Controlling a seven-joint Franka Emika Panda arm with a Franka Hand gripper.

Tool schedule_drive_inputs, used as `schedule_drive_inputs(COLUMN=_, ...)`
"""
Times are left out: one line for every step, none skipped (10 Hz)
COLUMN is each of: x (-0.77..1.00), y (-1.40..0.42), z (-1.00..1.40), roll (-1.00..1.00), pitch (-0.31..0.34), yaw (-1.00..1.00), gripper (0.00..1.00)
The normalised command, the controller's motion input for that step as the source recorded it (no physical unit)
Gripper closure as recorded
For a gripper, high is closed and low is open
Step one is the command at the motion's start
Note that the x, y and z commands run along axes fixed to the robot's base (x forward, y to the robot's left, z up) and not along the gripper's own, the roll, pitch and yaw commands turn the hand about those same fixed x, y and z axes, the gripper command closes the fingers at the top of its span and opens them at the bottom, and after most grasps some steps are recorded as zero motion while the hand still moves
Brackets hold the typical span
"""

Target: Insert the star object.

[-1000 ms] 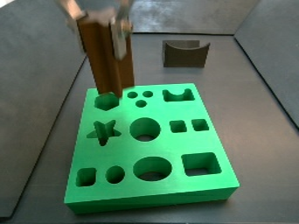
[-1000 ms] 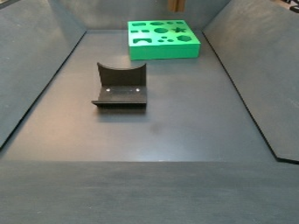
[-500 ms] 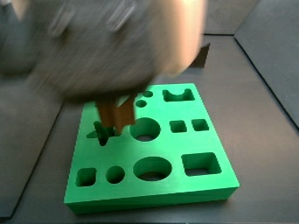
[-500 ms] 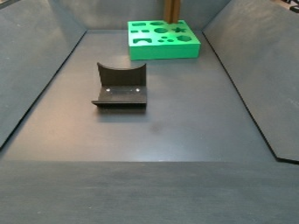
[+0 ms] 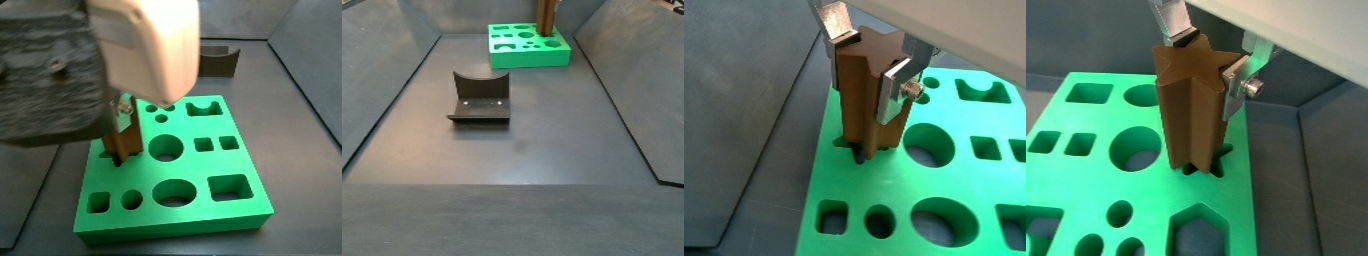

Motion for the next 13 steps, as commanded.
schedule_drive_inputs(x=-0.19, y=0.00, z=-0.08, roll=-0.02, pitch=0.000, yaw=-0.17, gripper=1.00)
schedule_drive_inputs(x=0.00, y=0.00, z=-0.14, roll=-0.05, pitch=0.000, yaw=-0.04, gripper=1.00)
schedule_drive_inputs(x=0.00, y=0.00, z=-0.23, roll=0.00, pitch=0.000, yaw=0.00, gripper=1.00)
schedule_drive_inputs(x=0.07, y=0.00, z=-0.31, roll=0.00, pitch=0.000, yaw=0.01, gripper=1.00)
schedule_drive_inputs(x=0.19, y=0.00, z=-0.38, roll=0.00, pitch=0.026, yaw=0.01, gripper=1.00)
schedule_drive_inputs(x=0.33, y=-0.07, z=-0.41, roll=-0.06, pitch=0.083, yaw=0.00, gripper=1.00)
schedule_drive_inputs(x=0.30, y=-0.08, z=-0.51, roll=-0.02, pitch=0.106, yaw=0.00, gripper=1.00)
schedule_drive_inputs(x=0.22, y=-0.05, z=-0.59, roll=-0.02, pitch=0.097, yaw=0.00, gripper=1.00)
schedule_drive_inputs(x=0.03, y=-0.03, z=-0.57, roll=0.00, pitch=0.076, yaw=0.09, gripper=1.00)
schedule_drive_inputs(x=-0.09, y=0.00, z=-0.38, roll=0.00, pitch=0.004, yaw=0.15, gripper=1.00)
schedule_drive_inputs(x=-0.23, y=0.00, z=-0.21, roll=0.00, pitch=0.000, yaw=0.11, gripper=1.00)
schedule_drive_inputs(x=-0.28, y=0.00, z=-0.20, roll=0.00, pitch=0.000, yaw=0.14, gripper=1.00)
schedule_drive_inputs(x=-0.23, y=0.00, z=-0.21, roll=0.06, pitch=0.000, yaw=0.25, gripper=1.00)
